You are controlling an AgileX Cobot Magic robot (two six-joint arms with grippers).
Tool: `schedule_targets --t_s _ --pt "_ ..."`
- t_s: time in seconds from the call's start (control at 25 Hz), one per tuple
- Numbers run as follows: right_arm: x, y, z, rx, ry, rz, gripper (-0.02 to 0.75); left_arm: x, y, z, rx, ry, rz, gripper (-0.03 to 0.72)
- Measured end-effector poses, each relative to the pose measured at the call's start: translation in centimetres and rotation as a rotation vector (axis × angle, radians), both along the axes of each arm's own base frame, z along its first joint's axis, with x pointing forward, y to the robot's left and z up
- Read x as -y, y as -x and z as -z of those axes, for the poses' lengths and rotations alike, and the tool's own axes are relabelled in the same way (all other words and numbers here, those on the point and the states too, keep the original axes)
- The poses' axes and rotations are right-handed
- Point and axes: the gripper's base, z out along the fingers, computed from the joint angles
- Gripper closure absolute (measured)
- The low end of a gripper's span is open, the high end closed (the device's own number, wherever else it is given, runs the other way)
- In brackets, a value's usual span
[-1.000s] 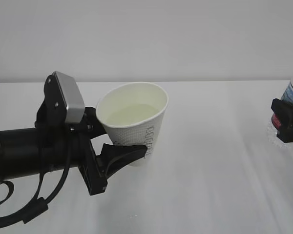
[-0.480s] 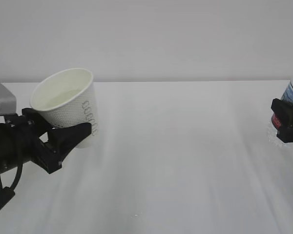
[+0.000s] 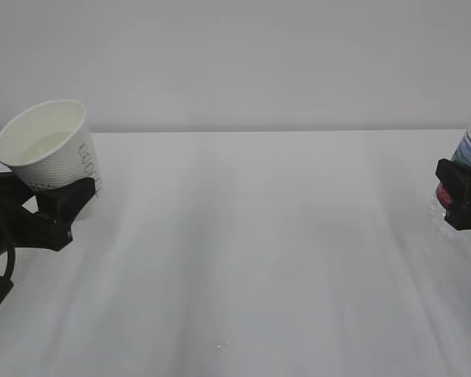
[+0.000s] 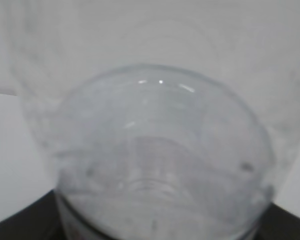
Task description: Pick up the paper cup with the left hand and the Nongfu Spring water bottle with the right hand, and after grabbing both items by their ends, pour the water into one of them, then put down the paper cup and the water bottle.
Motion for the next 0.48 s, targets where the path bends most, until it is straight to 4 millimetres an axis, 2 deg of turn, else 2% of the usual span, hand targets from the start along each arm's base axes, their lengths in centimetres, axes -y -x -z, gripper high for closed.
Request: schedule_targets --t_s 0.2,0.48 --pt "0.0 0.0 0.0 0.0 0.001 -0.002 0.297 -1.2 -0.4 0.0 0.005 -0.005 -0.138 0.198" --pt "-0.1 0.0 0.0 0.0 0.004 -0.013 0.297 -1.9 -0.5 0.0 -0.003 0.01 -0.221 0.198"
